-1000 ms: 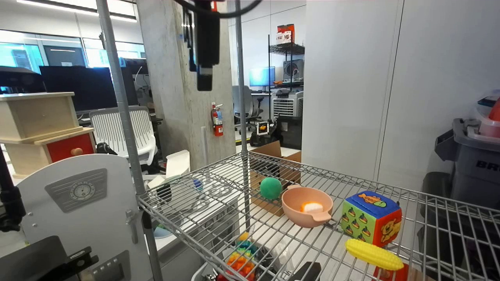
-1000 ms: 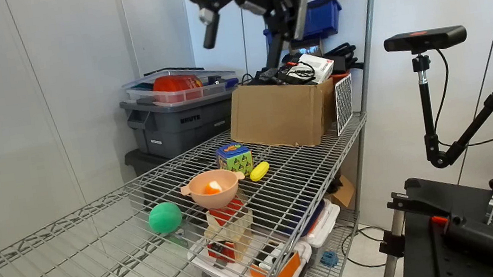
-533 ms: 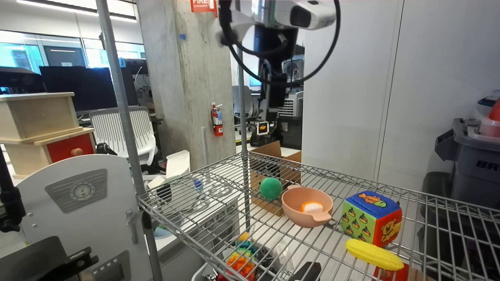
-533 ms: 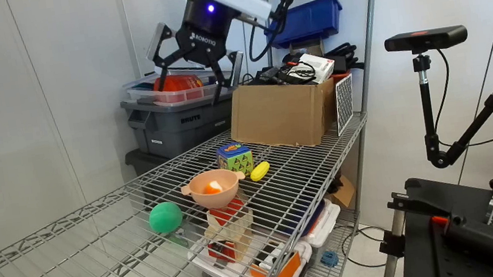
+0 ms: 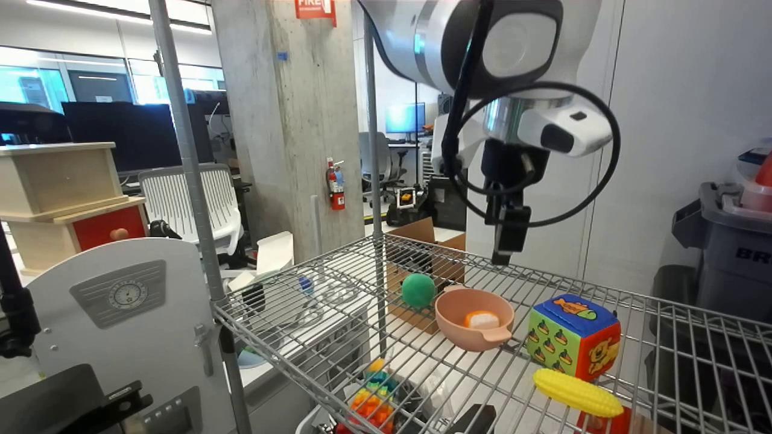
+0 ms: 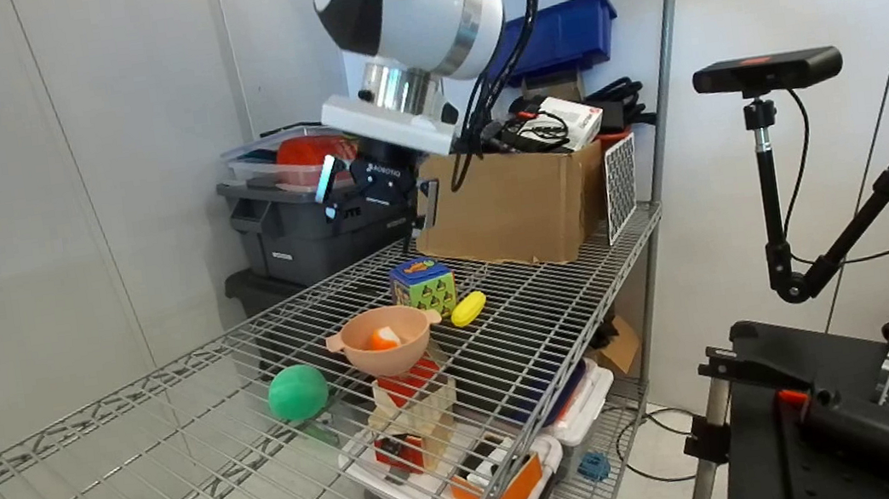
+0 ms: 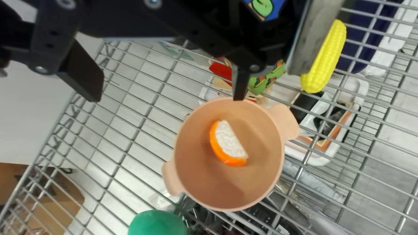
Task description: Pick up the object from the bowl and place it on the mesh
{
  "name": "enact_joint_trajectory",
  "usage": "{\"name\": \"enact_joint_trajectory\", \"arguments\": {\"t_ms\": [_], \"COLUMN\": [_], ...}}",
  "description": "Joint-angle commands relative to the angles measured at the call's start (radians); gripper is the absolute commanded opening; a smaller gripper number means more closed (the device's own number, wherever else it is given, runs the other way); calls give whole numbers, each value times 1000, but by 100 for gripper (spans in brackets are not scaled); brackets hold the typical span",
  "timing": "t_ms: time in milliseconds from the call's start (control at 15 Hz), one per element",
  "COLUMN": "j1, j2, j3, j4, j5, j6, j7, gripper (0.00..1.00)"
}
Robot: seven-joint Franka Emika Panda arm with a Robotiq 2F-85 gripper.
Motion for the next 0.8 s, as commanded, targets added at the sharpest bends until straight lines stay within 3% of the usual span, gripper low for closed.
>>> {"name": "enact_joint_trajectory", "arguments": {"t_ms": [0,467,533,733], "j1": [41,54,50,41], "j2": [154,295,291,270], "j3": [-19,-21,-24,-31], "j4": [137,288,293,299], "j5": [-68,-147,-152,-160], "j6": [-20,-85,-97,-131], "j7": [119,248,257,276], "gripper": [100,100,92,98]}}
